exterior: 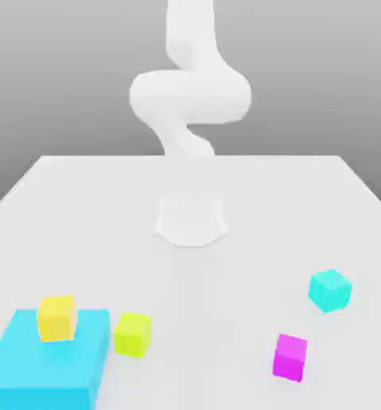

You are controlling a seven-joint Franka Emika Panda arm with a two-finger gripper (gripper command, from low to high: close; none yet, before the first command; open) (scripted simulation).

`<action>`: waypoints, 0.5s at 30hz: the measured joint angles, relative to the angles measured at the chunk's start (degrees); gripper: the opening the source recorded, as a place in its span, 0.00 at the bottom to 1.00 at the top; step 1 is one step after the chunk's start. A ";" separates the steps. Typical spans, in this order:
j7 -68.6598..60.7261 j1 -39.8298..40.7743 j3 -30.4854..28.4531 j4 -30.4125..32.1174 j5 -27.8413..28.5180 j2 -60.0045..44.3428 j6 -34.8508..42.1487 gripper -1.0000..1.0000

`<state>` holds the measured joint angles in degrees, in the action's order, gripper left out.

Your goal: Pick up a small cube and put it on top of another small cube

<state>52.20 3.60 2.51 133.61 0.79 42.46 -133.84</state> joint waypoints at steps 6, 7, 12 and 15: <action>15.85 8.39 5.71 4.47 2.28 -8.34 -5.01 0.50; 18.46 9.66 6.54 5.19 2.71 -9.70 -5.82 0.50; 31.19 16.42 11.00 8.81 4.42 -16.50 -9.87 0.50; 39.13 19.80 12.96 10.97 5.85 -20.64 -12.28 0.50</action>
<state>91.33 23.40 15.46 144.58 6.64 21.82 -146.12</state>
